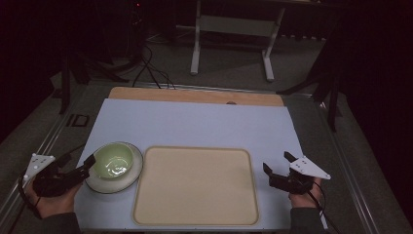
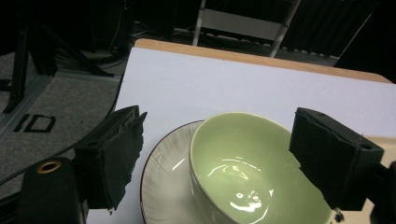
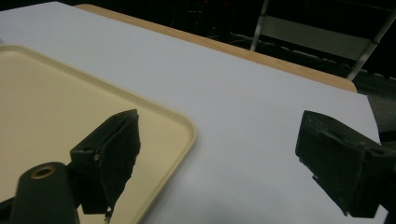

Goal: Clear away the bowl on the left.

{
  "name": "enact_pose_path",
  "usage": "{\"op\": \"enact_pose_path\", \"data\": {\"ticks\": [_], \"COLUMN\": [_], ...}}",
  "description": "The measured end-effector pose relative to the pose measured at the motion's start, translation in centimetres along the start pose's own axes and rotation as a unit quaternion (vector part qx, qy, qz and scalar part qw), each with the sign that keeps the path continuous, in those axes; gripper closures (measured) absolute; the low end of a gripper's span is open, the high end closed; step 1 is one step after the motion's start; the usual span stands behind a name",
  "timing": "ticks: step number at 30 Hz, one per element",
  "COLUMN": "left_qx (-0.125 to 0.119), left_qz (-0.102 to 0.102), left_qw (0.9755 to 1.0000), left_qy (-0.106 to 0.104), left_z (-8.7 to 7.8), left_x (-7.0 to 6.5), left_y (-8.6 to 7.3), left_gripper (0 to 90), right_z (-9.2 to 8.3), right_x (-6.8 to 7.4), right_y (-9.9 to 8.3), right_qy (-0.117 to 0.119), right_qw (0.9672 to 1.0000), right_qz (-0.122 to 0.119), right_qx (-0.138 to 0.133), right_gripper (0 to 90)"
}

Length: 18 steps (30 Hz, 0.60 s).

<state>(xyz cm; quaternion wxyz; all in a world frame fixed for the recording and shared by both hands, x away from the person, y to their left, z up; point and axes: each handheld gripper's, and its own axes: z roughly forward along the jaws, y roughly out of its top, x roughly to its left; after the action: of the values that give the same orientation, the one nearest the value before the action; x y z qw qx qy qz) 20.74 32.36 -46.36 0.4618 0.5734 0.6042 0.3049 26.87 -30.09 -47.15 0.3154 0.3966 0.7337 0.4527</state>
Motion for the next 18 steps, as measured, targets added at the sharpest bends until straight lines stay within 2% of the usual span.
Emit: {"op": "enact_pose_path", "data": {"ticks": [10, 18], "left_qx": [0.014, 0.019], "left_qz": [0.016, 0.012], "left_qw": [0.9998, 0.9997], "left_qy": [0.0, -0.004], "left_z": [0.41, 0.63], "left_x": [-0.44, -0.22], "left_y": [0.11, 0.13], "left_gripper": [23.0, 27.3], "right_z": [-0.15, -0.2], "right_x": [0.02, 0.12], "right_y": [0.16, 0.19], "right_qy": [0.001, 0.005], "right_qw": [0.9999, 0.9998], "right_qz": [-0.007, -0.01], "right_qx": [-0.013, -0.014], "right_gripper": [13.8, 13.8]}}
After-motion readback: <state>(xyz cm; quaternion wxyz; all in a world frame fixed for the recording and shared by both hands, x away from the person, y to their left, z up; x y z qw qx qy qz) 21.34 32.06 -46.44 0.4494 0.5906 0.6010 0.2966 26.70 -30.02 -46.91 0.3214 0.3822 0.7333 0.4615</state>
